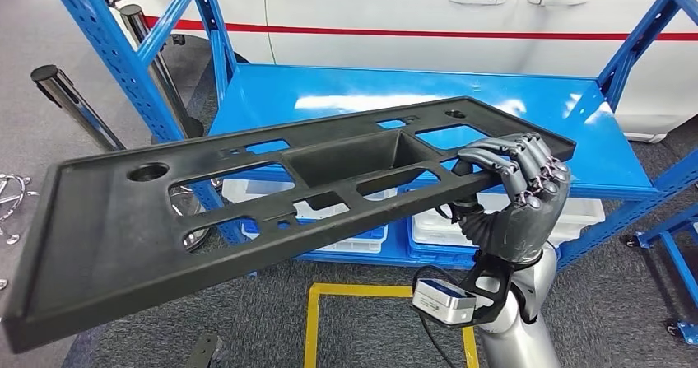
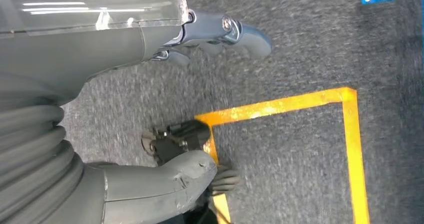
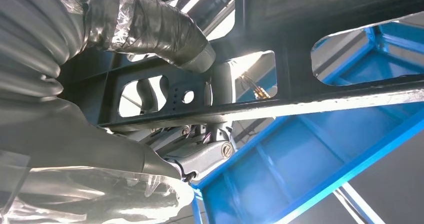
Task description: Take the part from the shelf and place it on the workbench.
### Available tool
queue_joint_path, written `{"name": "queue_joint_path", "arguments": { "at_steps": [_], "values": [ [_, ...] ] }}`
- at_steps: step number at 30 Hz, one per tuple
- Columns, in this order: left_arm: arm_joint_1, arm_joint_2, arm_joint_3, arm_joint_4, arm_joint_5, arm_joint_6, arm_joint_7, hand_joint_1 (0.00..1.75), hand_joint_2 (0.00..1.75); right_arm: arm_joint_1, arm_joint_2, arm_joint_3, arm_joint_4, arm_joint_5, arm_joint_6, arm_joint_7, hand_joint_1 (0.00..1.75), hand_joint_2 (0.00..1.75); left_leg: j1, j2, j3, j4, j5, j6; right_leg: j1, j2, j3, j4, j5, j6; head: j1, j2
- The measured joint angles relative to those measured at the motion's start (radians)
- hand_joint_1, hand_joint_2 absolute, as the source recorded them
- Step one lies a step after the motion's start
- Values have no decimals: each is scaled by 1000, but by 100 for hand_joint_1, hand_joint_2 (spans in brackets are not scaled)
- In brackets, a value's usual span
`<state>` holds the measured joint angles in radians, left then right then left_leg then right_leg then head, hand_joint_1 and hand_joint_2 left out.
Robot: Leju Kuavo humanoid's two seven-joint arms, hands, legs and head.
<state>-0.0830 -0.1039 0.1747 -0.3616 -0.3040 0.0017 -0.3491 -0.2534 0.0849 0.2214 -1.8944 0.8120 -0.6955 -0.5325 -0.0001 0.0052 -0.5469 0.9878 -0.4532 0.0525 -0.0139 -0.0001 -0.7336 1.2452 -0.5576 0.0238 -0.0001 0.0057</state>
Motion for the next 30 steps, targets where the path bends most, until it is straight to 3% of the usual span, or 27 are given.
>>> {"name": "queue_joint_path", "arguments": {
  "at_steps": [1, 2, 3, 4, 6, 8, 11, 13, 15, 16, 17, 18, 19, 21, 23, 25, 27, 28, 30],
  "values": [
    [0, 0, 0, 0, 0, 0, 0, 0, 175, 1, -1, 0, 0, 0, 0, 0, 175, 175, 0, 1, -14, 4, 7, -1, -1, 0, -8, 50, -21, 3, 0, 0],
    [1, 0, 0, 0, 0, 0, 0, 0, 175, 1, -1, 0, 1, 0, 0, 0, 175, 175, 0, 1, -28, 8, 14, -3, -2, 0, -1, 71, -22, 5, 0, 0],
    [1, 0, 0, 0, 0, -1, 0, 0, 175, 1, -2, 0, 1, 0, 0, 0, 175, 175, 0, 1, -41, 14, 19, -5, -3, 0, 24, 56, -6, 7, 0, 0],
    [1, -1, 0, 0, 0, -1, 0, 0, 175, 1, -3, 0, 1, 0, 0, 0, 175, 175, 1, 1, -52, 20, 24, -8, -6, -1, 68, 4, 18, 8, 0, 0],
    [1, -1, 0, 0, 0, -1, 0, 0, 175, 0, -4, 0, 2, 0, 0, -1, 175, 175, 0, 0, -73, 37, 30, -16, -6, 0, 162, -130, 38, 5, 0, 0],
    [1, -1, 0, 0, 0, -1, 0, 0, 175, -1, -4, 0, 2, 0, 0, -1, 175, 175, -1, -1, -85, 47, 37, -27, -2, 2, 197, -195, 34, -6, 0, 0],
    [2, -1, 0, 1, 0, -1, 1, 0, 175, -2, -5, 0, 2, 0, 0, -2, 175, 175, 2, -3, -98, 54, 41, -46, 0, 0, 182, -202, 53, -33, 0, 0],
    [2, -1, 0, 1, 1, -1, 1, 0, 175, -4, -5, 1, 2, 1, 0, -4, 175, 175, 6, -5, -121, 107, -18, -56, -2, -3, 165, -208, 73, -49, -1, 0],
    [1, -1, 0, 1, 4, -4, 1, 0, 175, -5, -5, 1, 2, 3, 0, -9, 175, 175, 9, -5, -153, 220, -108, -63, 0, -5, 142, -208, 91, -55, -2, 0],
    [1, -1, 0, 1, 7, -5, 0, 0, 175, -4, -5, 1, 3, 4, 0, -13, 175, 175, 10, -5, -163, 275, -134, -64, 2, -5, 129, -207, 100, -55, -2, 0],
    [0, -1, -1, 1, 10, -7, 0, 0, 175, -4, -5, 1, 4, 4, 0, -15, 175, 175, 10, -5, -161, 306, -140, -65, 3, -6, 117, -206, 109, -55, -2, 0],
    [0, -1, -1, 1, 14, -8, 0, 0, 175, -4, -6, 1, 5, 4, 0, -17, 175, 175, 10, -5, -143, 305, -127, -63, 4, -6, 104, -204, 117, -54, -3, 0],
    [-1, -1, -1, 1, 16, -9, 0, 0, 175, -3, -7, 1, 5, 4, 0, -18, 175, 175, 10, -5, -107, 267, -101, -60, 4, -5, 93, -202, 125, -53, -3, 0],
    [-6, 0, -1, 1, 20, -11, 0, 0, 175, 1, -8, 1, 5, 4, 0, -23, 175, 175, 6, -5, -4, 128, -70, -50, 5, -5, 79, -199, 138, -48, -2, 0],
    [-11, 1, -2, 1, 23, -15, 0, 0, 175, 7, -8, 0, 5, 11, 0, -31, 175, 175, -1, -6, 58, 31, -73, -41, 4, -6, 75, -200, 151, -36, -2, 0],
    [-12, 1, -7, 3, 25, -19, 1, 0, 175, 16, -8, -2, 2, 20, 0, -38, 175, 175, -5, -6, 59, 11, -69, -33, 2, -7, 75, -205, 166, -23, -2, 0],
    [-14, 0, -14, 7, 28, -23, 3, 0, 175, 24, -10, -10, -2, 21, 0, -43, 175, 175, -2, -2, 51, 0, -48, -21, 2, -5, 64, -184, 148, -12, -2, 0],
    [-15, 0, -18, 8, 30, -24, 4, 0, 175, 27, -11, -17, -4, 21, 0, -46, 175, 175, 1, 1, 45, -4, -36, -14, 3, -3, 52, -151, 115, -9, -2, 0],
    [-19, -1, -25, 10, 32, -25, 8, 0, 175, 32, -13, -33, -10, 20, 0, -48, 175, 175, 0, 3, 22, -4, -16, -4, 2, -1, 18, -41, 22, -4, -1, 0]
  ]
}}
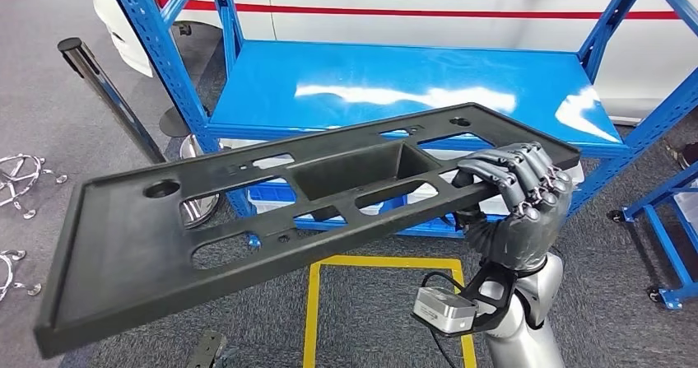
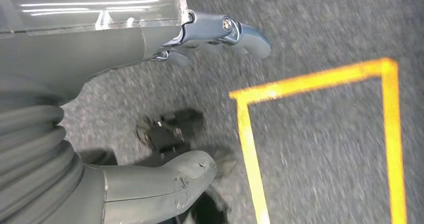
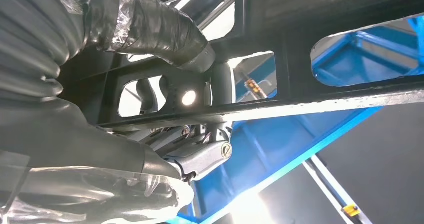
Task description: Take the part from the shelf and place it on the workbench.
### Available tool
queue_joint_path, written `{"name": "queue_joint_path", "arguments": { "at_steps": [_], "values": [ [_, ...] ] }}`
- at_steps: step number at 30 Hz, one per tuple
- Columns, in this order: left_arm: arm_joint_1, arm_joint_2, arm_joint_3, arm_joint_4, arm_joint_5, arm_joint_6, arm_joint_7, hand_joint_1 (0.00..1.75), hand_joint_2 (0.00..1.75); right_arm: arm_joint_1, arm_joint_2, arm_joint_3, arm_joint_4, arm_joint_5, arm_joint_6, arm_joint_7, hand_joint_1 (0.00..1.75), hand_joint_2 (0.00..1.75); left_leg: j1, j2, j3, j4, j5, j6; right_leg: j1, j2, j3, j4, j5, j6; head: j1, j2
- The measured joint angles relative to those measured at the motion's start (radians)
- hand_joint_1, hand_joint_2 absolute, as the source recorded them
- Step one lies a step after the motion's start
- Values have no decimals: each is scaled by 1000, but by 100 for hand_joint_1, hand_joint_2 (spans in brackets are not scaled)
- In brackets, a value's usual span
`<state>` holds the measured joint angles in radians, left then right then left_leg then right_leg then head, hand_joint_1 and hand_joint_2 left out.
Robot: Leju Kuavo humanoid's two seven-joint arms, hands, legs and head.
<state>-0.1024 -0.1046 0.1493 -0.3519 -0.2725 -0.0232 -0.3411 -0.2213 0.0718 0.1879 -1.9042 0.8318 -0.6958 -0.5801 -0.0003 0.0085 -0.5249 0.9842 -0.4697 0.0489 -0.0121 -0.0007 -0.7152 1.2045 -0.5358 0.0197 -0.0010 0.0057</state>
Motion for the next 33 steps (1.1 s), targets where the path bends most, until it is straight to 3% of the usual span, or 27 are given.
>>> {"name": "queue_joint_path", "arguments": {
  "at_steps": [1, 2, 3, 5, 7, 8, 11, 12, 14, 16, 17, 18, 19, 21, 23, 26, 27, 29, 31, 32, 33],
  "values": [
    [-2, 0, -4, 0, 0, 0, 3, 0, 175, 4, -1, -8, -3, 0, 0, -1, 175, 175, -1, 0, -14, 3, 8, 1, -1, 0, -13, 55, -33, 3, 0, 0],
    [-3, 0, -8, 1, 0, -1, 7, 0, 175, 10, -1, -16, -6, 1, 0, -1, 175, 175, -2, 1, -28, 7, 16, 1, -3, 0, -14, 91, -44, 6, 0, 0],
    [-5, 0, -12, 1, 0, -1, 10, 0, 175, 16, -1, -23, -10, 3, 0, -2, 175, 175, -2, 1, -42, 12, 22, -1, -5, 0, 0, 94, -35, 9, 0, 0],
    [-7, 1, -23, 2, -2, -1, 17, 0, 175, 25, -1, -35, -19, 8, 0, -4, 175, 175, -1, 1, -67, 27, 31, -7, -10, -1, 79, 4, 9, 11, 0, 0],
    [-11, 2, -33, 2, -4, -1, 22, 0, 175, 34, -1, -46, -31, 14, 0, -6, 175, 175, -2, 0, -88, 45, 36, -15, -8, 0, 155, -110, 21, 7, 0, 0],
    [-13, 3, -39, 2, -5, -2, 24, 0, 175, 40, -1, -52, -36, 15, 0, -7, 175, 175, -3, 0, -94, 51, 39, -21, -6, 0, 171, -140, 17, 2, 0, 0],
    [-16, 6, -56, 4, -7, -3, 29, 0, 175, 57, 0, -68, -49, 14, 0, -15, 175, 175, -2, -1, -104, 56, 49, -40, -3, 1, 163, -154, 26, -23, 0, 0],
    [-16, 7, -60, 5, -7, -3, 30, 0, 175, 60, 1, -71, -53, 14, 0, -17, 175, 175, 0, -2, -111, 66, 36, -46, -4, 0, 157, -157, 34, -32, 0, 0],
    [-19, 9, -69, 6, -9, -5, 33, 0, 175, 66, 2, -75, -60, 17, 0, -21, 175, 175, 4, -2, -139, 136, -34, -56, -6, -2, 140, -160, 52, -47, -1, 0],
    [-23, 9, -79, 7, -12, -8, 35, 0, 175, 76, 5, -80, -67, 19, 0, -23, 175, 175, 7, -2, -172, 253, -116, -63, -3, -3, 118, -159, 68, -51, -1, 0],
    [-25, 9, -84, 7, -13, -10, 37, 0, 175, 81, 6, -83, -70, 19, 0, -25, 175, 175, 8, -2, -178, 296, -134, -65, -2, -3, 107, -159, 76, -52, -1, 0],
    [-26, 9, -89, 8, -15, -12, 37, 0, 175, 87, 7, -86, -74, 17, 0, -28, 175, 175, 9, -2, -169, 309, -130, -66, -1, -3, 95, -157, 84, -51, -1, 0],
    [-27, 9, -94, 8, -16, -14, 38, 0, 175, 93, 7, -90, -79, 14, 0, -31, 175, 175, 9, -2, -142, 288, -109, -65, -1, -3, 84, -155, 92, -50, -1, 0],
    [-33, 9, -106, 9, -17, -17, 39, 0, 175, 103, 7, -96, -92, 11, 0, -35, 175, 175, 8, -3, -47, 161, -66, -57, -1, -2, 66, -151, 105, -45, -1, 0],
    [-43, 9, -115, 9, -17, -18, 39, 0, 175, 107, 7, -99, -103, 12, 0, -37, 175, 175, 3, -5, 23, 50, -56, -47, -1, -3, 59, -151, 118, -35, -1, 0],
    [-48, 9, -126, 9, -16, -18, 39, 0, 175, 110, 7, -101, -111, 12, 0, -38, 175, 175, -2, -5, 29, 14, -44, -32, -3, -4, 56, -159, 139, -16, -1, 0],
    [-48, 9, -128, 9, -16, -18, 40, 0, 175, 112, 7, -102, -113, 12, 0, -38, 175, 175, 0, -3, 27, 7, -33, -27, -3, -3, 53, -157, 135, -10, 0, 0],
    [-49, 8, -133, 10, -14, -18, 40, 0, 175, 113, 7, -104, -117, 12, 0, -36, 175, 175, 5, 2, 17, -6, -9, -13, -2, -1, 31, -104, 76, -3, 0, 0],
    [-49, 8, -137, 10, -11, -18, 41, 0, 175, 115, 7, -106, -118, 13, 0, -32, 175, 175, 2, 5, -5, -5, 9, -4, -2, 0, -4, 13, -14, 0, 0, 0],
    [-47, 9, -139, 11, -10, -18, 42, 0, 175, 118, 6, -106, -118, 13, 0, -29, 175, 175, 1, 5, -17, -3, 16, -4, -3, 0, -15, 67, -38, 2, 0, 0],
    [-45, 10, -141, 12, -8, -18, 43, 0, 175, 120, 6, -106, -118, 13, 0, -27, 175, 175, 1, 5, -29, 0, 23, -6, -5, 0, -13, 96, -40, 4, 0, 0]
  ]
}}
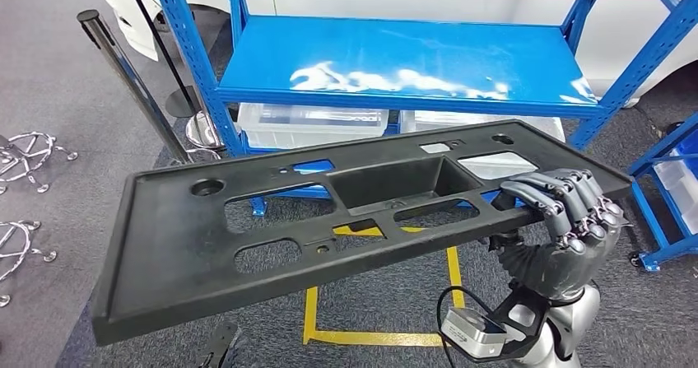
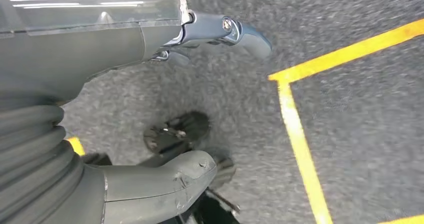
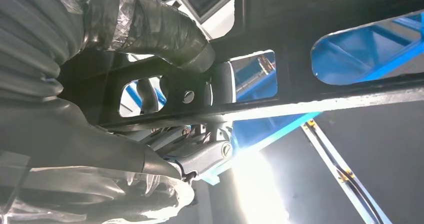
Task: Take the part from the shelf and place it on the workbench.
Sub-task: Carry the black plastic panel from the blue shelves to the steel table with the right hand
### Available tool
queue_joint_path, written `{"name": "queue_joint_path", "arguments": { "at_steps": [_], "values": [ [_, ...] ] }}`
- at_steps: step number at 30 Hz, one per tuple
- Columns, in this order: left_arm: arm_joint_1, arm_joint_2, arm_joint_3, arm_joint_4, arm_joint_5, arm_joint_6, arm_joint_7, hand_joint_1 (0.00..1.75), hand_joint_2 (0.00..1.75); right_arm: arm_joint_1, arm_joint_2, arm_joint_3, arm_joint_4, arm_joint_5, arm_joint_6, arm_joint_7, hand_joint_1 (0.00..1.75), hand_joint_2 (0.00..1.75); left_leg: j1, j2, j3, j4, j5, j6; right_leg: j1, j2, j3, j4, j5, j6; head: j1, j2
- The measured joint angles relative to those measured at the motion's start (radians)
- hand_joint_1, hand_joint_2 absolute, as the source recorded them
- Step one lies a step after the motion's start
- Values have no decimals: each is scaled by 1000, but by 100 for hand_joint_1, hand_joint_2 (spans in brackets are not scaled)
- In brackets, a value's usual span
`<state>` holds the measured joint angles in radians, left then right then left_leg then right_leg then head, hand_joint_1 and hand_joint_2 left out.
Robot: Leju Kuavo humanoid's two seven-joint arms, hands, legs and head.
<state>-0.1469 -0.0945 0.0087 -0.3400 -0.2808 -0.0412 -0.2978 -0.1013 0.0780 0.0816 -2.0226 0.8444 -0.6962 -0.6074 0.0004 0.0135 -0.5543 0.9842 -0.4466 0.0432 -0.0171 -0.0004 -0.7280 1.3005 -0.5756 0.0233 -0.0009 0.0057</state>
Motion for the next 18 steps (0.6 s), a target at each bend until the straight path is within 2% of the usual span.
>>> {"name": "queue_joint_path", "arguments": {
  "at_steps": [1, 2, 3, 4, 5, 6, 8, 9, 10, 12, 13, 14, 15, 16, 17, 18],
  "values": [
    [3, 1, -1, 1, 2, 0, 1, 0, 175, 2, 0, 0, 0, 0, 0, 2, 175, 175, 0, 0, -12, 4, 6, -2, -2, 0, 18, -5, 17, 2, 0, 0],
    [5, 2, -2, 3, 4, 0, 1, 0, 175, 2, 0, 0, 0, 1, 0, 2, 175, 175, 1, 0, -24, 11, 10, -6, -5, -1, 53, -42, 42, 3, 0, 0],
    [7, 3, -3, 4, 5, 0, 1, 0, 175, 3, 0, 0, 0, 1, 0, 2, 175, 175, 2, -1, -34, 19, 14, -9, -9, -1, 99, -103, 60, 5, 0, 0],
    [7, 5, -4, 4, 6, 1, 2, 0, 175, 3, 0, 0, 0, 2, 0, 1, 175, 175, 2, -2, -45, 29, 15, -14, -9, 0, 142, -166, 65, 4, 0, 0],
    [8, 6, -6, 4, 7, 1, 2, 0, 175, 3, 0, 0, 0, 1, 0, -2, 175, 175, 1, -3, -53, 37, 17, -19, -8, 1, 172, -213, 63, 2, 0, 0],
    [9, 8, -6, 5, 8, 2, 4, 0, 175, 4, 0, 0, 0, 0, 0, -6, 175, 175, -1, -4, -59, 44, 21, -24, -6, 3, 186, -240, 57, -3, -1, 0],
    [11, 11, -8, 7, 9, 3, 7, 0, 175, 5, 1, 0, 0, -3, 0, -12, 175, 175, 0, -5, -67, 48, 29, -36, -3, 4, 181, -249, 60, -18, -1, 0],
    [12, 13, -8, 8, 9, 4, 8, 0, 175, 5, 1, 0, 0, -4, 0, -13, 175, 175, 2, -5, -72, 53, 24, -42, -2, 3, 175, -250, 67, -28, -1, 0],
    [12, 14, -8, 9, 10, 5, 9, 0, 175, 5, 2, 0, 0, -6, 0, -14, 175, 175, 4, -6, -81, 70, 5, -47, -3, 1, 169, -252, 74, -38, -1, 0],
    [11, 15, -9, 10, 15, 6, 10, 0, 175, 4, 4, 0, 1, -10, 0, -14, 175, 175, 8, -7, -114, 158, -74, -56, -2, -2, 151, -253, 91, -53, -1, 0],
    [10, 15, -9, 10, 19, 6, 9, 0, 175, 4, 5, 0, 3, -12, 0, -14, 175, 175, 9, -7, -134, 222, -118, -58, -1, -3, 140, -252, 99, -56, -1, 0],
    [8, 15, -9, 10, 23, 6, 8, 0, 175, 3, 6, 0, 5, -14, 0, -14, 175, 175, 9, -7, -149, 281, -146, -59, 1, -3, 128, -251, 107, -57, -1, 0],
    [7, 16, -9, 10, 25, 7, 7, 0, 175, 2, 6, 0, 8, -15, 0, -14, 175, 175, 9, -7, -151, 315, -156, -58, 3, -4, 117, -250, 115, -58, -1, 0],
    [5, 17, -9, 10, 27, 7, 7, 0, 175, 0, 6, 0, 11, -14, 0, -15, 175, 175, 9, -7, -135, 315, -146, -56, 5, -4, 106, -248, 122, -58, -1, 0],
    [3, 18, -9, 10, 29, 8, 7, 0, 175, -2, 6, 0, 15, -14, 0, -16, 175, 175, 8, -7, -100, 275, -121, -52, 6, -4, 97, -247, 128, -57, -1, 0],
    [1, 20, -9, 10, 29, 9, 6, 0, 175, -4, 7, 0, 18, -14, 0, -17, 175, 175, 6, -7, -51, 210, -95, -46, 6, -4, 90, -246, 135, -55, -1, 0]
  ]
}}
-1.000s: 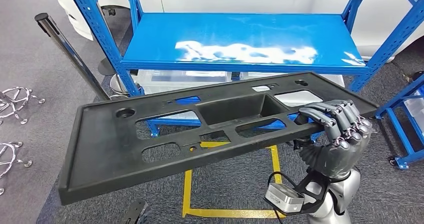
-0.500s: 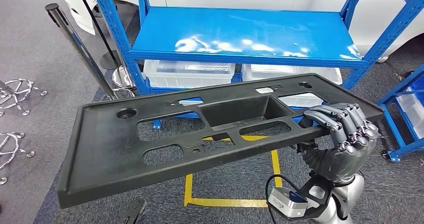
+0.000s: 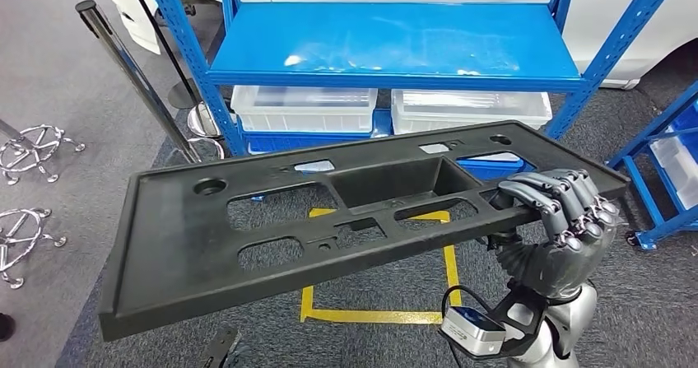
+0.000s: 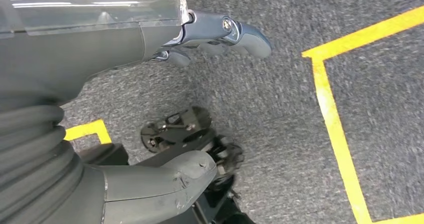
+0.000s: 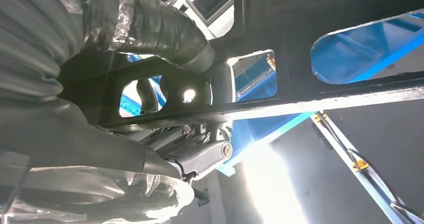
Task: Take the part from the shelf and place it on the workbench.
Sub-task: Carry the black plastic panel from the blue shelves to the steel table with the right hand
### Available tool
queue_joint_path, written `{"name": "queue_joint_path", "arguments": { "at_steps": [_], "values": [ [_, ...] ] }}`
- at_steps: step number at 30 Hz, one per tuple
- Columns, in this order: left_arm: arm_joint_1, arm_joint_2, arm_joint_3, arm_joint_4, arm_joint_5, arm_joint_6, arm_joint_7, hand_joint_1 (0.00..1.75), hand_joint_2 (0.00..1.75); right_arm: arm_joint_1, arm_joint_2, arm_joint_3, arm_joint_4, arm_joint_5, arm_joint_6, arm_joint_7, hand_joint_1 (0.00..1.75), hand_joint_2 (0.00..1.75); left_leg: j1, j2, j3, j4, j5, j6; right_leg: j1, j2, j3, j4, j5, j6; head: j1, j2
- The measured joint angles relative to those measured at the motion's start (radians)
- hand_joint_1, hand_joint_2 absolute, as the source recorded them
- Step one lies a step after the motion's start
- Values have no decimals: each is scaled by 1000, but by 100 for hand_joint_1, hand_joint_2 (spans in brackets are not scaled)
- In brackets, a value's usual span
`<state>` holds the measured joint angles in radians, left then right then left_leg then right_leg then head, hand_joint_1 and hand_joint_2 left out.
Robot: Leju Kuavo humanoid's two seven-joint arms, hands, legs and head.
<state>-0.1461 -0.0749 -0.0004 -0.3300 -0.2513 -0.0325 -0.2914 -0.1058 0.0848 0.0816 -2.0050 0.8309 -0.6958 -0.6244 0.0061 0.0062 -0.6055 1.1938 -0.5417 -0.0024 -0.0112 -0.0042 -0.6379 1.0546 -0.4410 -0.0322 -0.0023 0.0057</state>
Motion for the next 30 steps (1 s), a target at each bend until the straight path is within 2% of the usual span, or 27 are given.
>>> {"name": "queue_joint_path", "arguments": {
  "at_steps": [2, 3, 4, 6, 7, 8, 9, 10, 11, 12, 13, 14, 15, 17, 18, 19, 21, 22, 23, 24, 26, 27, 28, 29, 30],
  "values": [
    [-7, 3, 0, 0, 2, 1, -2, 0, 175, -7, 1, 0, 4, 2, 0, -3, 175, 175, -7, -1, 86, -134, 23, 11, 0, 0, -9, 0, 13, 8, 0, 0],
    [-10, 4, 0, 0, 4, 1, -2, 0, 175, -11, 2, 0, 7, 4, 0, -4, 175, 175, -11, -1, 106, -172, 25, 15, -1, -1, -11, -2, 20, 13, 0, 0],
    [-12, 6, 0, 0, 6, 1, -3, 0, 175, -14, 3, 0, 9, 5, 0, -5, 175, 175, -14, -1, 111, -189, 25, 18, -3, -2, -12, -6, 28, 20, 0, 0],
    [-13, 7, 0, 0, 9, 1, -3, 0, 175, -18, 5, 0, 12, 8, 0, -7, 175, 175, -14, 1, 106, -205, 45, 25, -4, -2, -13, -14, 38, 32, 0, 0],
    [-14, 7, 0, 0, 10, 1, -3, 0, 175, -19, 6, 0, 13, 8, 0, -8, 175, 175, -11, 2, 104, -215, 58, 31, -4, 0, -18, -8, 26, 37, 1, 0],
    [-15, 8, 0, 0, 11, 1, -3, 0, 175, -21, 7, 0, 14, 10, 0, -9, 175, 175, -8, 4, 100, -225, 72, 37, -4, 1, -28, 15, -2, 40, 1, 0],
    [-16, 8, -1, 0, 11, 1, -2, 0, 175, -22, 8, 0, 16, 10, 0, -11, 175, 175, -6, 5, 94, -230, 84, 41, -4, 2, -43, 59, -44, 42, 1, 0],
    [-16, 8, -1, 0, 12, 2, -2, 0, 175, -22, 8, 0, 17, 10, 0, -12, 175, 175, -7, 5, 83, -230, 92, 44, -4, 3, -62, 117, -88, 44, 1, 0],
    [-15, 8, -2, 0, 12, 2, -2, 0, 175, -20, 9, 0, 19, 10, 0, -14, 175, 175, -7, 6, 71, -227, 99, 45, -5, 3, -79, 178, -121, 47, 1, 0],
    [-15, 9, -4, 0, 12, 3, -2, 0, 175, -18, 10, 0, 21, 10, 0, -15, 175, 175, -7, 6, 58, -221, 104, 44, -5, 3, -86, 221, -134, 49, 1, 0],
    [-14, 9, -5, 0, 13, 4, -1, 0, 175, -15, 10, 0, 23, 10, 0, -15, 175, 175, -7, 6, 45, -215, 109, 42, -6, 2, -78, 235, -128, 51, 1, 0],
    [-14, 9, -7, 0, 13, 4, 0, 0, 175, -14, 11, 0, 24, 10, 0, -16, 175, 175, -6, 5, 31, -207, 113, 40, -8, 2, -51, 211, -106, 53, 1, 0],
    [-14, 10, -8, 0, 13, 5, 0, 0, 175, -13, 11, 0, 25, 10, 0, -16, 175, 175, -6, 5, 20, -197, 115, 38, -10, 2, -9, 156, -81, 54, 1, 0],
    [-14, 12, -11, 0, 15, 6, 2, 0, 175, -13, 14, 0, 27, 10, 0, -19, 175, 175, -7, 5, -2, -179, 118, 30, -9, 2, 67, 41, -64, 51, 1, 0],
    [-15, 13, -12, 0, 15, 7, 2, 0, 175, -12, 15, 0, 27, 10, 0, -21, 175, 175, -8, 4, -9, -171, 120, 25, -7, 3, 83, 10, -66, 47, 1, 0],
    [-15, 15, -13, 0, 16, 8, 3, 0, 175, -11, 16, 0, 28, 11, 0, -23, 175, 175, -10, 4, -14, -167, 124, 19, -4, 4, 84, 0, -70, 42, 0, 0],
    [-14, 16, -14, 0, 16, 8, 4, 0, 175, -10, 19, 0, 28, 13, 0, -24, 175, 175, -8, 3, -19, -162, 128, 9, -3, 4, 75, -3, -60, 27, 1, 0],
    [-14, 17, -14, 1, 17, 8, 4, 0, 175, -10, 20, 0, 28, 15, 0, -24, 175, 175, -6, 3, -25, -154, 117, 3, -4, 3, 70, -4, -54, 17, 1, 0],
    [-15, 17, -15, 1, 18, 8, 5, 0, 175, -11, 21, 0, 29, 17, 0, -24, 175, 175, -4, 2, -36, -130, 92, -2, -4, 2, 64, -6, -46, 8, 1, 0],
    [-15, 17, -16, 1, 19, 8, 5, 0, 175, -11, 22, 0, 29, 19, 0, -23, 175, 175, -2, 2, -52, -86, 52, -7, -5, 1, 56, -7, -38, 0, 1, 0],
    [-15, 16, -19, 1, 21, 5, 6, 0, 175, -11, 25, 0, 29, 20, 0, -23, 175, 175, 0, 2, -90, 38, -31, -15, -2, 0, 35, -6, -24, -6, 1, 0],
    [-15, 15, -21, 1, 21, 3, 5, 0, 175, -10, 25, 0, 29, 19, 0, -23, 175, 175, 1, 2, -100, 87, -53, -16, 0, 0, 25, -5, -17, -7, 1, 0],
    [-15, 13, -24, 1, 21, 1, 5, 0, 175, -10, 26, 0, 29, 17, 0, -23, 175, 175, 1, 2, -94, 104, -53, -15, 1, 0, 15, -3, -10, -7, 0, 0],
    [-15, 12, -26, 2, 21, -1, 5, 0, 175, -10, 26, 0, 29, 16, 0, -24, 175, 175, 1, 1, -70, 84, -36, -12, 2, 0, 6, -2, -5, -6, 0, 0],
    [-16, 11, -28, 2, 21, -2, 5, 0, 175, -10, 26, 0, 29, 16, 0, -24, 175, 175, -1, 1, -27, 29, -8, -7, 2, 1, 0, -1, 0, -5, 0, 0]
  ]
}}
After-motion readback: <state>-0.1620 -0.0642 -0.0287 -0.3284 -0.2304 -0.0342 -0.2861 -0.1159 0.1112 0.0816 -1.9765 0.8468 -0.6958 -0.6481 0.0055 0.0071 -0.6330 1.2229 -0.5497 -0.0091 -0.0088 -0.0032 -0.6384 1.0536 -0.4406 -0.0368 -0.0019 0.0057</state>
